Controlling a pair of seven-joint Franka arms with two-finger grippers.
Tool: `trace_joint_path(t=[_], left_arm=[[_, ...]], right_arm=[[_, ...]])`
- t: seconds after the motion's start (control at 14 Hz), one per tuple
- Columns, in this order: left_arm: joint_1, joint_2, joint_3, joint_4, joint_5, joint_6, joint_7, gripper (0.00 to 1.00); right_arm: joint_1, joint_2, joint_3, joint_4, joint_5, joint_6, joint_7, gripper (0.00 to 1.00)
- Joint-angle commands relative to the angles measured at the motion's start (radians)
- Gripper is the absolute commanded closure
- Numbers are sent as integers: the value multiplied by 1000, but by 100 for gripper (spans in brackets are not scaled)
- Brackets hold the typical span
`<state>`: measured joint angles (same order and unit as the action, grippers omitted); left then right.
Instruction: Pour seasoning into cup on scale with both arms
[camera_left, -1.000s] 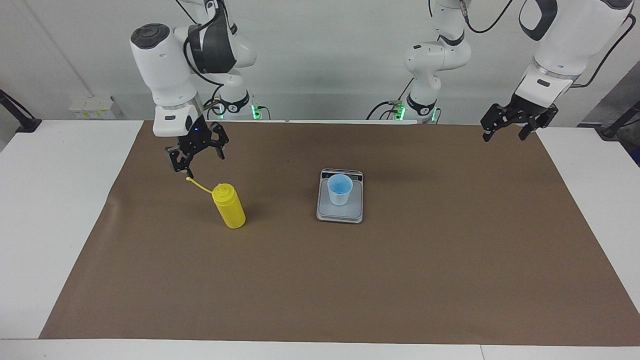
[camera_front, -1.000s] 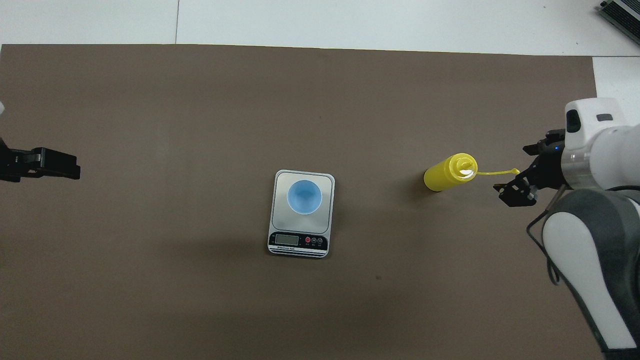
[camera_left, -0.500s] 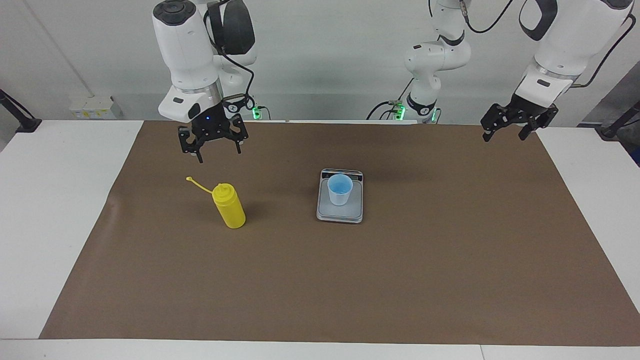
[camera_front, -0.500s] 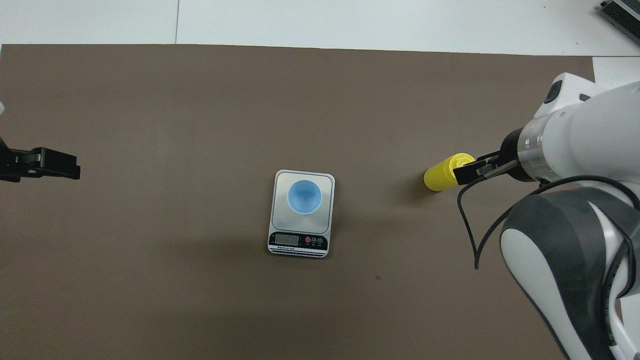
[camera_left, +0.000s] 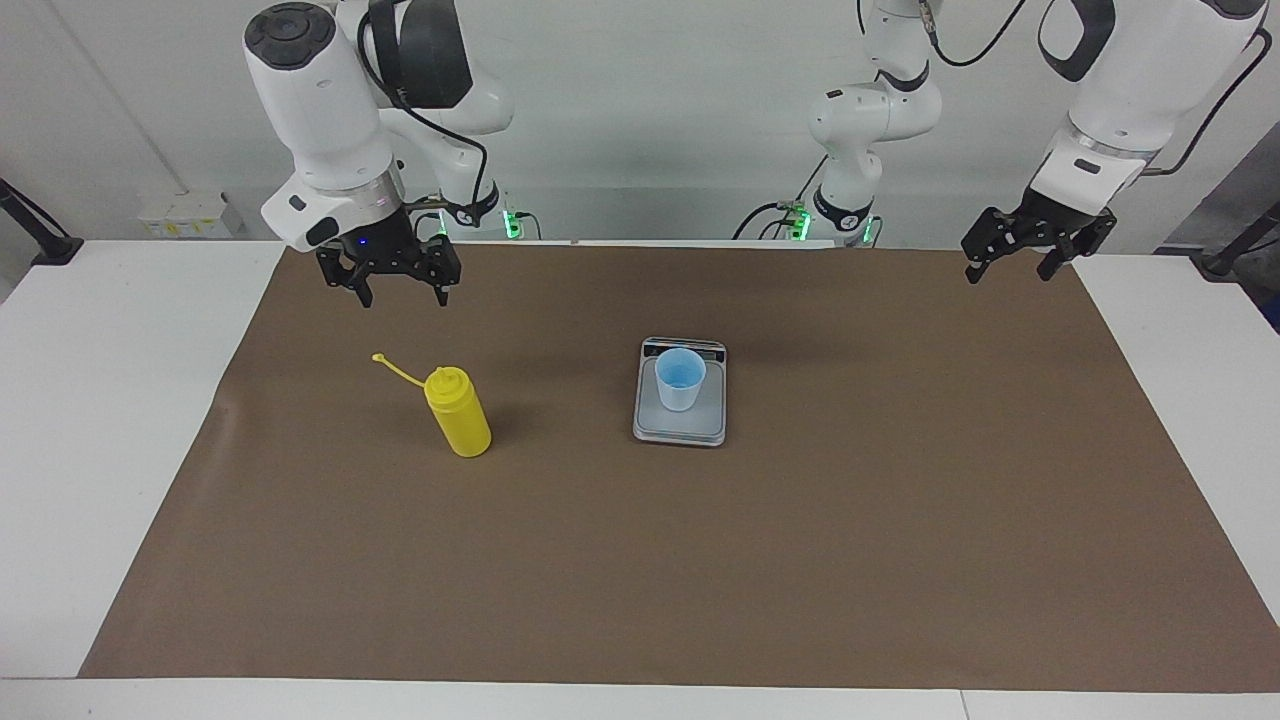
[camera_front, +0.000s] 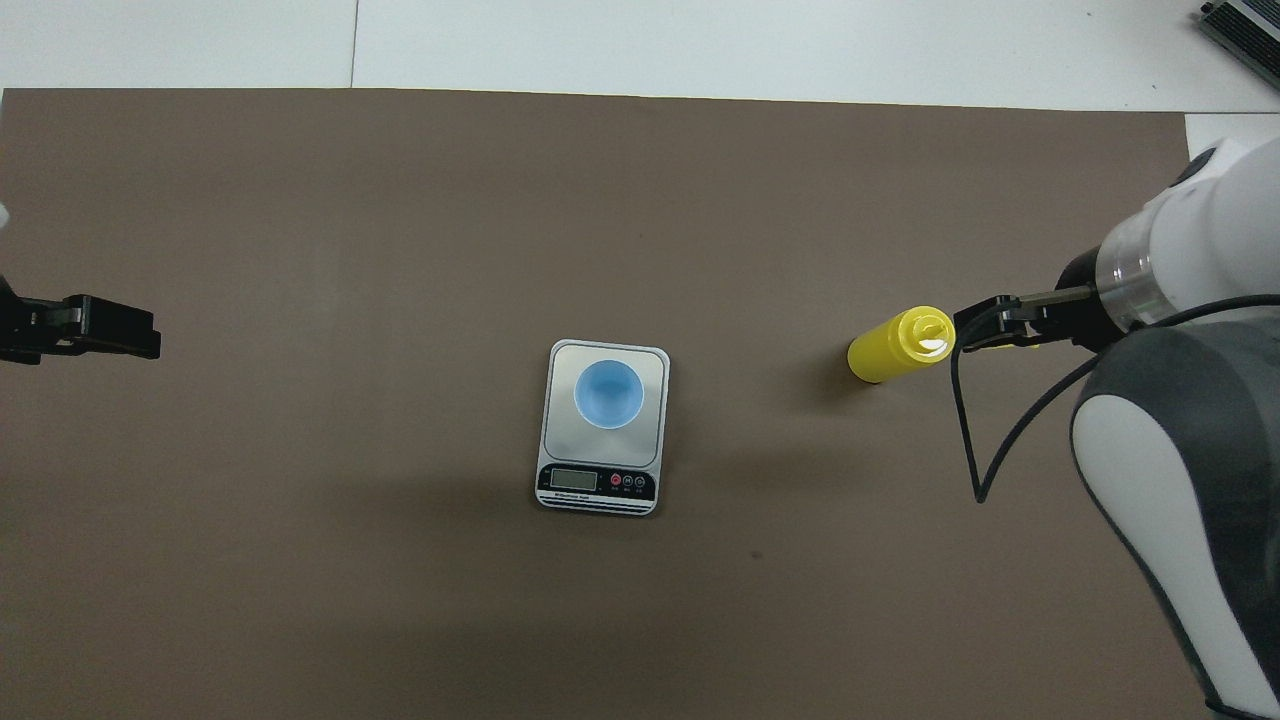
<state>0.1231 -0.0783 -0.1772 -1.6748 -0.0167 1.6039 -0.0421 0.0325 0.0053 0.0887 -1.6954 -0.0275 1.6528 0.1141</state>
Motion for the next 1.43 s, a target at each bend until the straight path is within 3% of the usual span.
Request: trace_joint_path(t=[0.0,0.57,1.36], left_arm=[[10,-14,-4,-13,4,-9,-9,0],[10,-14,-4,-13,3,-9,-9,0],[10,-14,-4,-13,4,-10,-9,0]], right_arm=[[1,-41,6,-49,-3,13,85,0],[-5,-31,8,-7,38,61,20,0],[-6,-47,3,-13,40,12,-14,0]])
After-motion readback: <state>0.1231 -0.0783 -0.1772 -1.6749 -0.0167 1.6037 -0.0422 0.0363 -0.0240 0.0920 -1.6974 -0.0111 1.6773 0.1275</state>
